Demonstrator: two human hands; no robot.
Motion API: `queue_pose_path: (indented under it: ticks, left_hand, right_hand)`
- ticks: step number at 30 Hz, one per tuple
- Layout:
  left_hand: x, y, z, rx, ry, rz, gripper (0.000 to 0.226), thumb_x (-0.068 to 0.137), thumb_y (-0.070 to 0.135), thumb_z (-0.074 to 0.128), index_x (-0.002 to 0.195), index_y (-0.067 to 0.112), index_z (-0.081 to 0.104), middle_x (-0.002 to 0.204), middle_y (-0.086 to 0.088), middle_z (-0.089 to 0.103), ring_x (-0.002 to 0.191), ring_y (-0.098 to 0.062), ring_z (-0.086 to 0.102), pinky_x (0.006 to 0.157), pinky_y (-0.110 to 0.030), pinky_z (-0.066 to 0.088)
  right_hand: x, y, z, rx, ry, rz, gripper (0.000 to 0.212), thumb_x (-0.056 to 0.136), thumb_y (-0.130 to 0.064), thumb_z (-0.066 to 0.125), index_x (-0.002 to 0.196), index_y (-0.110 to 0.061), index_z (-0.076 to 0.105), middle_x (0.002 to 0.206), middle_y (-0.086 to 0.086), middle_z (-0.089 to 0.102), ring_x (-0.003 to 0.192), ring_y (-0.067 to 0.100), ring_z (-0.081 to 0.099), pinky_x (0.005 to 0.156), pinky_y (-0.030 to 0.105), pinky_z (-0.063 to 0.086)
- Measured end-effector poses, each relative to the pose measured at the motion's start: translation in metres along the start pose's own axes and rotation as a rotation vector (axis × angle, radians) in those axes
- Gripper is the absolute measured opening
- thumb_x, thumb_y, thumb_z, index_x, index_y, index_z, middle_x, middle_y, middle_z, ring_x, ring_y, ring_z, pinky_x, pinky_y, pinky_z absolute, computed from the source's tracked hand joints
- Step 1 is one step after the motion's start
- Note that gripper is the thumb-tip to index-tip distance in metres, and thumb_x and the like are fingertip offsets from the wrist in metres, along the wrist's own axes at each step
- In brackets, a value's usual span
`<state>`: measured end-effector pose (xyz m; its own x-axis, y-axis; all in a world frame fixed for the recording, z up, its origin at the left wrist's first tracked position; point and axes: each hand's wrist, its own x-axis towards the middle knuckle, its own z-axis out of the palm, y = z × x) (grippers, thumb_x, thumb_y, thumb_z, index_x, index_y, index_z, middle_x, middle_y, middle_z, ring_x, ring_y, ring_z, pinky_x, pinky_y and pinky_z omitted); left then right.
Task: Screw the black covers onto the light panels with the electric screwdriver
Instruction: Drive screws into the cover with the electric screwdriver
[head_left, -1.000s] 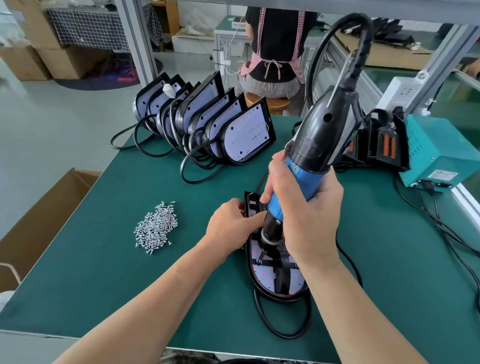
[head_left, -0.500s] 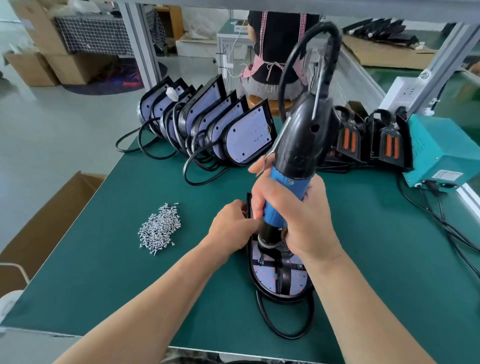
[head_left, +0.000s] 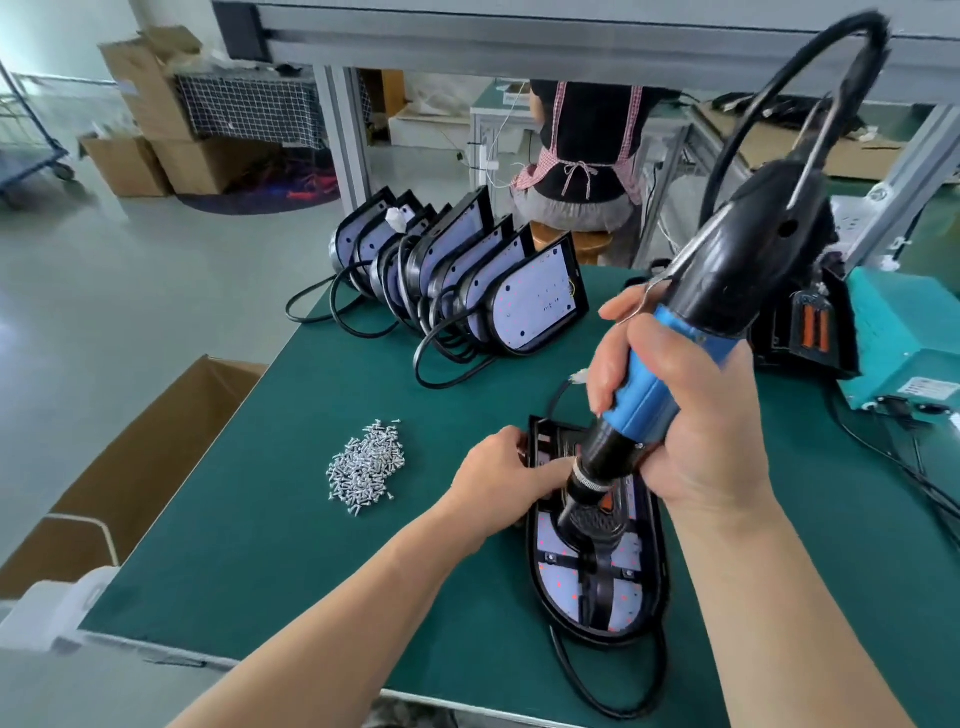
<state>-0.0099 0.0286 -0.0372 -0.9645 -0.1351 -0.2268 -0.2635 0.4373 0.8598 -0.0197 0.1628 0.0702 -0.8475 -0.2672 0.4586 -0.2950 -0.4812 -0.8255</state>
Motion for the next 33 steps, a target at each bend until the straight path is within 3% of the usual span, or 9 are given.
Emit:
queue_pose_path:
  ticks: [3, 5, 8, 14, 17, 23, 25, 28, 33]
  left_hand:
    - [-0.006, -0.004, -0.017, 0.144, -0.002, 0.034, 0.056, 0.075, 0.074, 0.059, 0.086, 0.019, 0.059, 0.064, 0.003, 0.066, 0.049, -0.008, 0.058, 0.052, -0.027, 0.045]
    - [-0.009, -0.009, -0.047, 0.185, 0.058, 0.076, 0.039, 0.086, 0.061, 0.06, 0.091, 0.023, 0.065, 0.067, -0.001, 0.069, 0.05, -0.009, 0.058, 0.055, -0.025, 0.046]
    - [-0.017, -0.021, -0.107, 0.412, 0.085, 0.151, 0.007, 0.085, 0.03, 0.07, 0.079, 0.03, 0.068, 0.079, 0.006, 0.065, 0.073, -0.01, 0.058, 0.071, -0.027, 0.048]
    - [-0.028, -0.043, -0.139, 0.742, -0.073, 0.161, 0.019, 0.081, 0.021, 0.073, 0.095, 0.033, 0.069, 0.095, 0.012, 0.055, 0.1, -0.013, 0.046, 0.081, -0.026, 0.035]
    - [-0.028, -0.046, -0.129, 0.775, -0.057, 0.196, 0.015, 0.081, 0.024, 0.074, 0.091, 0.033, 0.067, 0.097, 0.01, 0.056, 0.102, -0.015, 0.046, 0.092, -0.031, 0.04]
    - [-0.029, -0.049, -0.126, 0.789, -0.031, 0.278, 0.011, 0.085, 0.018, 0.074, 0.08, 0.025, 0.067, 0.092, 0.01, 0.057, 0.095, -0.014, 0.047, 0.088, -0.027, 0.038]
    - [-0.035, -0.046, -0.12, 0.71, 0.055, 0.339, 0.015, 0.089, 0.013, 0.069, 0.079, 0.023, 0.063, 0.085, 0.01, 0.059, 0.086, -0.011, 0.05, 0.079, -0.02, 0.039]
    - [-0.048, -0.024, -0.101, 0.308, 0.149, 0.306, 0.019, 0.089, 0.013, 0.067, 0.076, 0.026, 0.063, 0.07, 0.008, 0.066, 0.059, -0.004, 0.051, 0.054, -0.01, 0.038]
    - [-0.062, 0.014, -0.056, -0.388, -0.05, 0.188, 0.017, 0.081, 0.002, 0.074, 0.08, 0.018, 0.078, 0.077, -0.006, 0.074, 0.069, -0.009, 0.061, 0.064, -0.014, 0.049]
  right_hand:
    - [0.0, -0.005, -0.001, -0.063, 0.105, -0.049, 0.002, 0.081, -0.023, 0.066, 0.08, -0.021, 0.067, 0.057, 0.005, 0.052, 0.047, 0.021, 0.047, 0.055, 0.025, 0.042]
    - [-0.003, -0.006, -0.005, -0.088, 0.179, -0.065, 0.006, 0.081, -0.023, 0.068, 0.082, -0.018, 0.064, 0.058, 0.003, 0.054, 0.047, 0.021, 0.048, 0.055, 0.025, 0.042]
    - [-0.008, -0.006, -0.012, -0.114, 0.257, -0.088, 0.007, 0.082, -0.025, 0.068, 0.082, -0.019, 0.064, 0.054, 0.002, 0.053, 0.048, 0.02, 0.049, 0.055, 0.024, 0.044]
    - [-0.011, -0.008, -0.02, -0.113, 0.379, -0.096, 0.007, 0.082, -0.028, 0.069, 0.078, -0.023, 0.065, 0.055, 0.001, 0.055, 0.051, 0.021, 0.049, 0.061, 0.027, 0.044]
    - [-0.013, -0.009, -0.021, -0.112, 0.412, -0.085, 0.009, 0.083, -0.028, 0.069, 0.077, -0.024, 0.064, 0.055, 0.0, 0.056, 0.053, 0.021, 0.049, 0.062, 0.03, 0.042]
    - [-0.02, -0.015, -0.022, -0.104, 0.447, -0.082, 0.01, 0.082, -0.028, 0.069, 0.078, -0.021, 0.064, 0.054, 0.001, 0.056, 0.053, 0.02, 0.049, 0.061, 0.029, 0.042]
    - [-0.022, -0.018, -0.022, -0.083, 0.476, -0.078, 0.014, 0.081, -0.029, 0.069, 0.08, -0.017, 0.062, 0.055, 0.001, 0.055, 0.052, 0.019, 0.049, 0.059, 0.027, 0.042]
    - [-0.025, -0.021, -0.021, -0.068, 0.538, -0.087, 0.018, 0.081, -0.028, 0.07, 0.08, -0.015, 0.057, 0.055, 0.001, 0.055, 0.053, 0.019, 0.049, 0.057, 0.025, 0.04]
    - [-0.024, -0.029, -0.017, 0.029, 0.66, -0.102, 0.023, 0.087, -0.023, 0.066, 0.095, -0.007, 0.052, 0.058, 0.0, 0.055, 0.052, 0.017, 0.052, 0.055, 0.024, 0.043]
